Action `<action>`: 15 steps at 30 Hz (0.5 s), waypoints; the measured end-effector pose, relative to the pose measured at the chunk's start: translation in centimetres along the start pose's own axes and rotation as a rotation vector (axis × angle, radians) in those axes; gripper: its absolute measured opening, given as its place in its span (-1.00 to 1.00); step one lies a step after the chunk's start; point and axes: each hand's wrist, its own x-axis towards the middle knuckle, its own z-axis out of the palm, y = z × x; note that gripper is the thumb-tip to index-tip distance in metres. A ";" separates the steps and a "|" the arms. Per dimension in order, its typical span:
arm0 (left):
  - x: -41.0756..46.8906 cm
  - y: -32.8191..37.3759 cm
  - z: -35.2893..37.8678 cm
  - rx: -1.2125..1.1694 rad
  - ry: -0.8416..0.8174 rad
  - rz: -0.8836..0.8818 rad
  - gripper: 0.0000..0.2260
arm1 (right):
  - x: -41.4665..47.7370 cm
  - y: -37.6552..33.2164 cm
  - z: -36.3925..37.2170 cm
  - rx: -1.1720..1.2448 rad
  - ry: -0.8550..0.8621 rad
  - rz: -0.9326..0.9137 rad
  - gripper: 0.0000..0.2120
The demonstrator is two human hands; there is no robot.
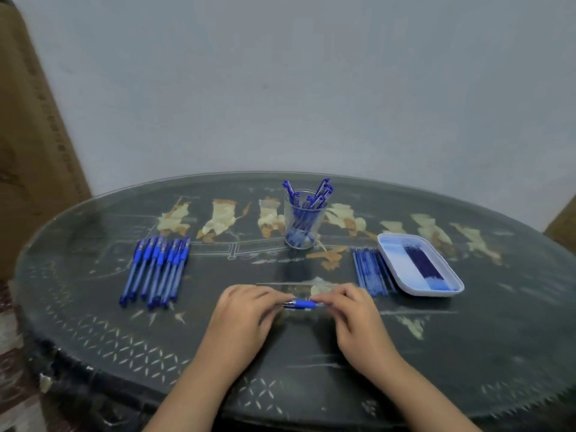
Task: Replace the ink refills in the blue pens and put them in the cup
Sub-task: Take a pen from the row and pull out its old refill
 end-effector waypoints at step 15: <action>1.2 0.9 2.2 -0.211 -0.049 -0.013 -0.81 | -0.5 1.7 -0.3 0.051 0.079 -0.022 -0.75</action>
